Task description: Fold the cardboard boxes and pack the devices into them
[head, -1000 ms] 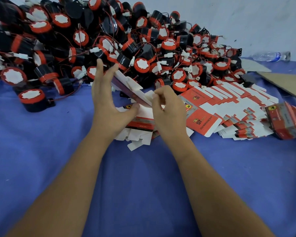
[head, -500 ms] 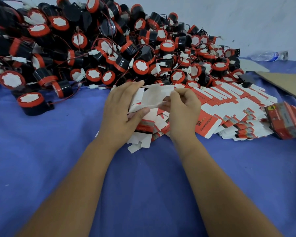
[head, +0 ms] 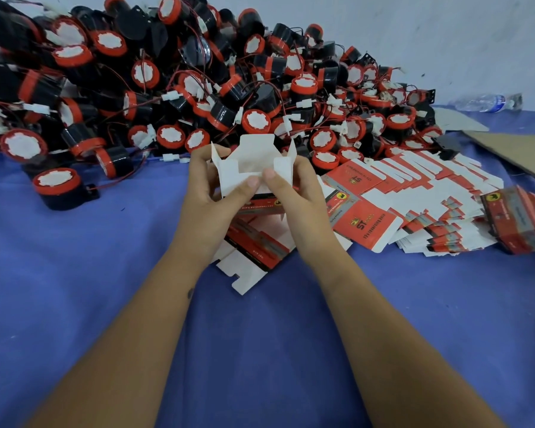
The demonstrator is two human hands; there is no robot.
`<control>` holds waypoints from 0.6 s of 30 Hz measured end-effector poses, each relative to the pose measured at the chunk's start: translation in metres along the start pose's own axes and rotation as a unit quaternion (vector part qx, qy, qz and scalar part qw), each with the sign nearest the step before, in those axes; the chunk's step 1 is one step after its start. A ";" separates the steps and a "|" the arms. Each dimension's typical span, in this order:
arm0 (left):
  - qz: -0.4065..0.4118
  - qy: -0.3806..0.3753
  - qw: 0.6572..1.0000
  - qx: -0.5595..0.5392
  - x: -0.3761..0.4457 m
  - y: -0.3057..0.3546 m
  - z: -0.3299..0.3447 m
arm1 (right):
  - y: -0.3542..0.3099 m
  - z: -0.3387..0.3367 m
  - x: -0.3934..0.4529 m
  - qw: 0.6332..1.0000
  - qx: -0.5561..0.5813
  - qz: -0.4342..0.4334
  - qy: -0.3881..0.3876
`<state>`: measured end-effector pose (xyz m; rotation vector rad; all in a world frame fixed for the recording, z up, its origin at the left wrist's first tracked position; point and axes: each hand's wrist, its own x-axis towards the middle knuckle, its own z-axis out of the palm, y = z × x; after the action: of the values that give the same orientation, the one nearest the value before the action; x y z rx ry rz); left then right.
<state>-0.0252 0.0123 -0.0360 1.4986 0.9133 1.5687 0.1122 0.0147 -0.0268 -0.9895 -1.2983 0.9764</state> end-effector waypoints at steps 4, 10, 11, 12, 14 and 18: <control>-0.018 -0.013 1.000 -0.012 0.002 -0.005 0.000 | 0.005 -0.002 0.000 0.999 0.031 0.010 -0.029; -0.040 0.008 0.999 -0.016 0.004 0.000 0.003 | 0.008 0.001 0.000 0.999 0.001 -0.011 -0.041; -0.050 0.005 0.998 -0.026 0.004 0.001 0.003 | 0.008 0.001 0.001 0.999 0.007 -0.010 -0.042; -0.059 0.003 0.998 -0.034 0.004 0.001 0.003 | 0.009 0.000 0.001 0.999 0.013 -0.005 -0.043; -0.070 0.002 0.997 -0.031 0.003 0.004 0.004 | 0.009 0.000 0.001 0.999 0.022 -0.002 -0.044; -0.067 0.001 0.998 0.014 0.000 0.011 0.007 | 0.008 0.002 0.001 0.999 0.008 -0.018 -0.043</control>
<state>-0.0182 0.0072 -0.0261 1.4249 1.0193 1.4668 0.1098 0.0182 -0.0341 -0.9181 -1.3723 1.0093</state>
